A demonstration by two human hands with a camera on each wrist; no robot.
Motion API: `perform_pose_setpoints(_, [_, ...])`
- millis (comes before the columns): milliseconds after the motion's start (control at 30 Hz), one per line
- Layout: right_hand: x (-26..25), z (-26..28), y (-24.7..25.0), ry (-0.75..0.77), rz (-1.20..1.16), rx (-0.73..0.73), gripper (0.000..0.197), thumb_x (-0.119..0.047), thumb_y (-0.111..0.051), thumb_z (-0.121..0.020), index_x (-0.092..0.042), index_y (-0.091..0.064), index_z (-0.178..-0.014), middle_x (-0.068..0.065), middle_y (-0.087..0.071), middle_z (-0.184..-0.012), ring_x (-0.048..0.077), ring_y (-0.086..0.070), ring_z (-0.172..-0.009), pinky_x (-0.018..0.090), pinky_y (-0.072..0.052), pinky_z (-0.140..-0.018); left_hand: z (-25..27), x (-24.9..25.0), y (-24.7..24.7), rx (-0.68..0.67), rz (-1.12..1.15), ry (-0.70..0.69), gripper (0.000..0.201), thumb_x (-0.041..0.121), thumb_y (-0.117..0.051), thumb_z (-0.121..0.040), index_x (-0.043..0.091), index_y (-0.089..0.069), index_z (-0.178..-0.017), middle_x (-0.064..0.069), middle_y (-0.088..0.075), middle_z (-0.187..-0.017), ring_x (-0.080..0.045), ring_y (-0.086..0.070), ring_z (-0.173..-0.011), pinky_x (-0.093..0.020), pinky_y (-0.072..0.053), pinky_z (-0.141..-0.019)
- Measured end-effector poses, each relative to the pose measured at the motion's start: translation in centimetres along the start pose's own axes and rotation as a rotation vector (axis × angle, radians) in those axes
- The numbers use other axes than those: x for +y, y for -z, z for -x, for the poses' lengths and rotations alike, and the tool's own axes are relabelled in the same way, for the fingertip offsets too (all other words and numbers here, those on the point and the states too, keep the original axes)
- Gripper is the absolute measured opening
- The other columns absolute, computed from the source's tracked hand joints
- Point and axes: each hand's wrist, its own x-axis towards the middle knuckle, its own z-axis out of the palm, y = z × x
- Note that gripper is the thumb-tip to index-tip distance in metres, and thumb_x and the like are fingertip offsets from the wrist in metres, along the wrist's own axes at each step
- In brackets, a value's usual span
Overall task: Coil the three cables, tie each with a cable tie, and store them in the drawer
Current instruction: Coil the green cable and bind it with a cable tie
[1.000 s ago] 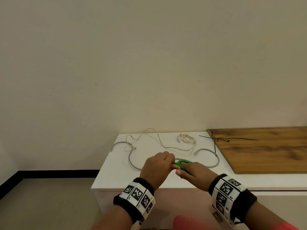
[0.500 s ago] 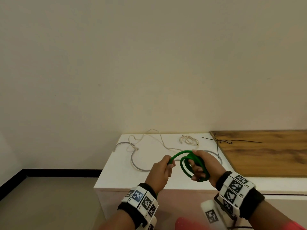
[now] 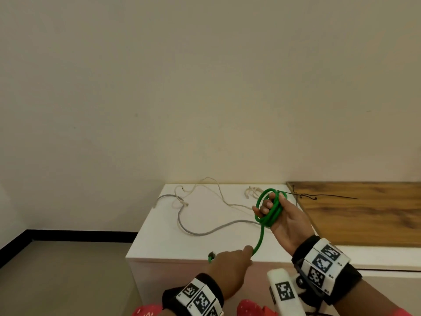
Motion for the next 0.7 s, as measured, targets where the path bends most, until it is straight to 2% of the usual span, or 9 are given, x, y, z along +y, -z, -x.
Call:
perform_pose_setpoints(67, [1.0, 0.0, 0.3, 0.085, 0.253, 0.009, 0.023, -0.021, -0.036, -0.096, -0.012, -0.051, -0.081, 0.001, -0.047, -0.064, 0.013, -0.05, -0.056, 0.036, -0.05, -0.083, 0.1, 0.6, 0.2, 0.016, -0.059, -0.066, 0.026, 0.016, -0.035, -0.097, 0.004, -0.038, -0.12, -0.021, -0.061, -0.106, -0.041, -0.059, -0.089, -0.035, -0.033, -0.064])
perform_pose_setpoints(133, [1.8, 0.4, 0.7, 0.211, 0.697, -0.062, 0.018, -0.031, -0.043, -0.09, -0.016, -0.05, -0.085, 0.0, -0.048, -0.068, 0.009, -0.049, -0.06, 0.026, -0.046, -0.077, 0.3, 0.6, 0.6, 0.075, -0.137, -0.136, 0.025, 0.018, -0.046, -0.093, 0.007, -0.045, -0.115, -0.015, -0.065, -0.097, -0.035, -0.062, -0.078, -0.029, -0.029, -0.051])
perform_pose_setpoints(200, [2.3, 0.6, 1.3, 0.293, 1.125, -0.182, 0.017, -0.036, -0.038, -0.085, -0.021, -0.046, -0.084, -0.005, -0.047, -0.068, 0.002, -0.046, -0.058, 0.015, -0.041, -0.064, 0.8, 0.1, 1.1, 0.091, -0.244, -0.141, 0.015, 0.029, -0.065, -0.076, 0.021, -0.06, -0.088, 0.004, -0.066, -0.067, -0.014, -0.06, -0.048, -0.021, -0.014, -0.037])
perform_pose_setpoints(233, [2.4, 0.6, 1.6, 0.306, 1.255, -0.212, 0.014, -0.034, -0.037, -0.087, -0.022, -0.045, -0.084, -0.008, -0.047, -0.068, 0.001, -0.048, -0.059, 0.011, -0.04, -0.061, 0.8, -0.3, 1.4, 0.116, -0.302, -0.145, 0.008, 0.035, -0.064, -0.072, 0.029, -0.06, -0.074, 0.009, -0.062, -0.055, -0.006, -0.053, -0.037, -0.019, -0.015, -0.032])
perform_pose_setpoints(300, [2.4, 0.4, 2.0, 0.298, 1.409, -0.222, 0.012, -0.026, -0.039, -0.094, -0.019, -0.045, -0.087, -0.009, -0.048, -0.068, 0.002, -0.051, -0.06, 0.011, -0.039, -0.059, 0.7, -1.1, 1.4, 0.218, -0.298, -0.174, 0.02, 0.04, -0.044, -0.077, 0.031, -0.056, -0.063, 0.012, -0.058, -0.05, -0.003, -0.049, -0.036, -0.017, -0.028, -0.032])
perform_pose_setpoints(367, [2.2, 0.3, 2.2, 0.221, 1.485, -0.243, 0.011, -0.021, -0.039, -0.096, -0.015, -0.046, -0.091, -0.007, -0.049, -0.068, 0.005, -0.048, -0.06, 0.013, -0.038, -0.06, 0.6, -1.9, 1.9, 0.363, -0.201, -0.23, 0.021, 0.039, -0.038, -0.079, 0.03, -0.055, -0.069, 0.013, -0.059, -0.056, -0.002, -0.052, -0.044, -0.015, -0.036, -0.037])
perform_pose_setpoints(500, [2.9, 0.6, 1.8, 0.067, 1.562, -0.351, 0.02, -0.022, -0.035, -0.097, -0.008, -0.048, -0.091, -0.002, -0.053, -0.069, 0.006, -0.046, -0.059, 0.017, -0.038, -0.061, 0.4, -2.3, 2.9, 0.494, -0.003, -0.381, 0.007, 0.026, -0.045, -0.084, 0.021, -0.05, -0.087, 0.003, -0.061, -0.072, -0.008, -0.052, -0.064, -0.018, -0.044, -0.054])
perform_pose_setpoints(600, [3.2, 1.3, 1.2, -0.075, 1.369, -0.386, 0.033, -0.032, -0.028, -0.098, -0.016, -0.052, -0.081, 0.0, -0.053, -0.067, -0.001, -0.048, -0.053, 0.017, -0.041, -0.057, 0.2, -2.7, 3.6, 0.563, 0.208, -0.337, 0.01, 0.027, -0.05, -0.085, 0.017, -0.052, -0.086, -0.005, -0.059, -0.078, -0.005, -0.045, -0.073, -0.018, -0.039, -0.066])
perform_pose_setpoints(700, [2.9, 2.0, 0.1, -0.262, 1.112, -0.347, 0.056, -0.042, -0.014, -0.097, -0.018, -0.059, -0.075, -0.005, -0.055, -0.058, 0.006, -0.055, -0.052, 0.018, -0.048, -0.059, 0.1, -3.7, 3.6, 0.614, 0.372, -0.238, 0.022, 0.033, -0.051, -0.082, 0.012, -0.057, -0.082, 0.005, -0.048, -0.085, 0.006, -0.043, -0.075, -0.006, -0.037, -0.066])
